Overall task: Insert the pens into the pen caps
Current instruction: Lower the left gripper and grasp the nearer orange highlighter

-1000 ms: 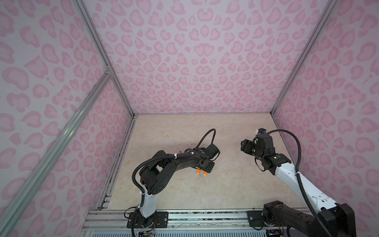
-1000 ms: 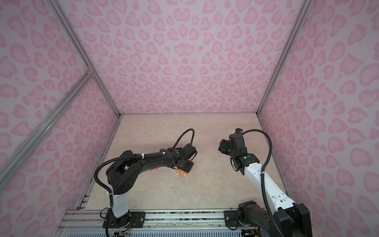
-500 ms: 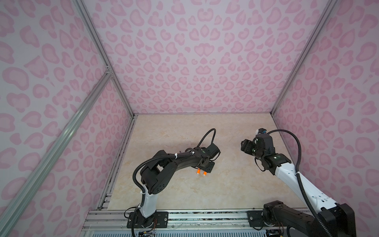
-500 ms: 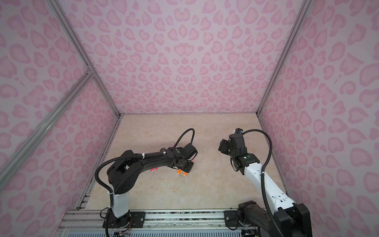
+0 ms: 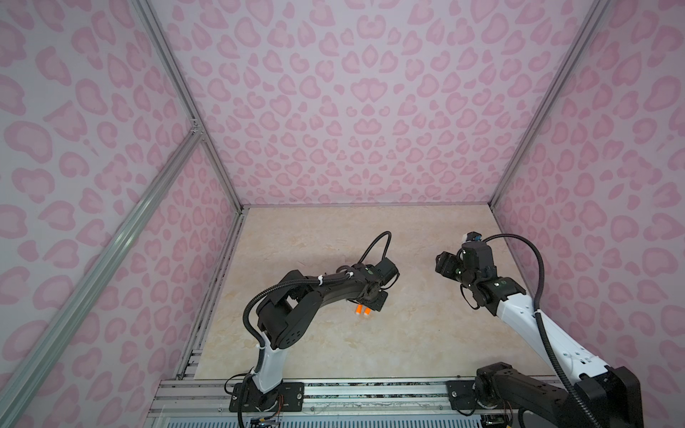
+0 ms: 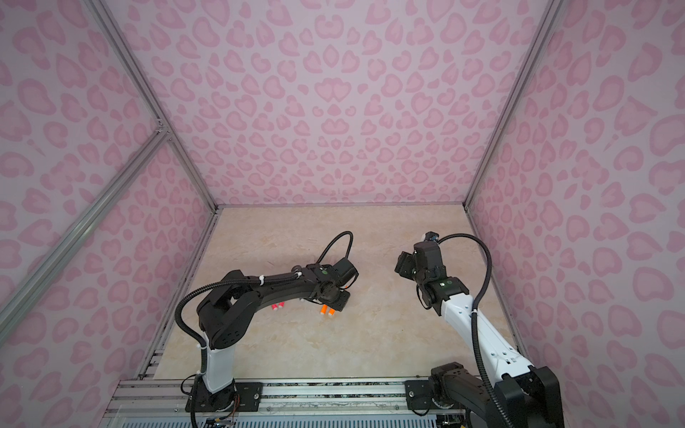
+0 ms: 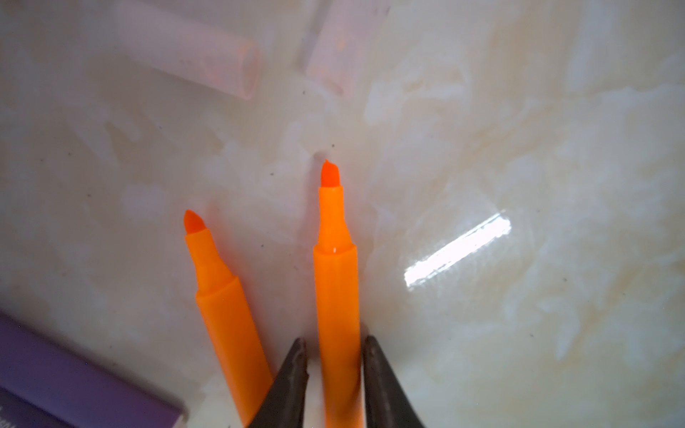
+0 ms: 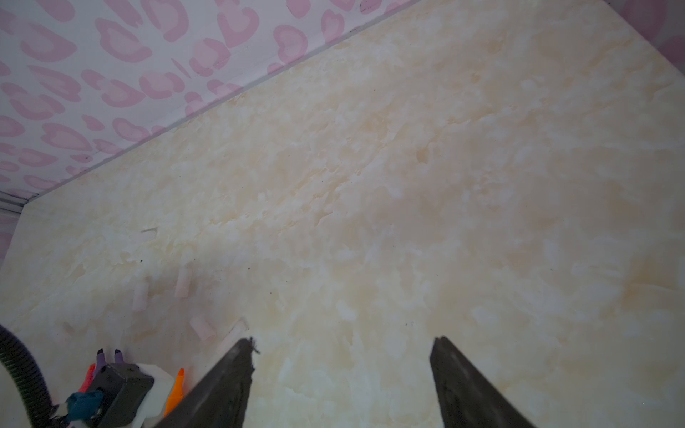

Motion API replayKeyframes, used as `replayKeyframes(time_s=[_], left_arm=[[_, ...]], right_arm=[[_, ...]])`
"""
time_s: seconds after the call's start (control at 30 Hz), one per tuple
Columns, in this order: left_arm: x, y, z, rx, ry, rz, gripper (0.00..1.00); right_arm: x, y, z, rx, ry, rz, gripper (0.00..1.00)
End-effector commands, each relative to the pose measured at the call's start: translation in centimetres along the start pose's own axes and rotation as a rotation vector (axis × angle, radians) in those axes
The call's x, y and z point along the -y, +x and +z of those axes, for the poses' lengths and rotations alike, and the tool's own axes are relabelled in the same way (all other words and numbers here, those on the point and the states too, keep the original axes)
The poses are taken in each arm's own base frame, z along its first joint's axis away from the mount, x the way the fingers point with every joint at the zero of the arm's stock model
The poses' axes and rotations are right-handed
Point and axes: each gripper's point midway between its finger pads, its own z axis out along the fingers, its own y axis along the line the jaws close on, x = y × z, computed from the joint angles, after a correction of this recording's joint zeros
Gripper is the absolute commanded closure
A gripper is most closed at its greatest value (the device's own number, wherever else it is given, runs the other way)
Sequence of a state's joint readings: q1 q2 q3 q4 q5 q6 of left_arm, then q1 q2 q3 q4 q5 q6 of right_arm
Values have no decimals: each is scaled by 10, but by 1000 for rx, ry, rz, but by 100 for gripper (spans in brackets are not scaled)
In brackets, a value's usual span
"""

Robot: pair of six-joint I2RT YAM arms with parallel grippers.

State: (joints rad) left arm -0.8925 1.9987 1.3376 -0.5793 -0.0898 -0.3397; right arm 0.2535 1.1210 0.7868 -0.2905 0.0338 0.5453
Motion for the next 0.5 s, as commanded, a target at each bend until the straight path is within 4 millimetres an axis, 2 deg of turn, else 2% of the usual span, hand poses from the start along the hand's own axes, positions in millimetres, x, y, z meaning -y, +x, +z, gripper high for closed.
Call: replayKeyframes(time_s=[0.0, 0.1, 0.2, 0.3, 0.43, 0.47], left_arm=[[5, 23, 9, -96, 29, 7, 81], [9, 21, 6, -85, 57, 7, 88], [12, 15, -1, -47, 82, 4, 90], [16, 8, -16, 15, 115, 8, 93], [20, -5, -47, 150, 182, 6, 93], [21, -8, -55, 184, 193, 5, 93]], right_arm=[[5, 5, 1, -14, 21, -4, 23], [2, 7, 1, -14, 1, 13, 23], [-8, 11, 3, -12, -68, 83, 22], [-34, 19, 2, 1, -188, 156, 20], [-89, 35, -9, 29, -351, 184, 21], [-97, 38, -11, 27, -372, 194, 21]])
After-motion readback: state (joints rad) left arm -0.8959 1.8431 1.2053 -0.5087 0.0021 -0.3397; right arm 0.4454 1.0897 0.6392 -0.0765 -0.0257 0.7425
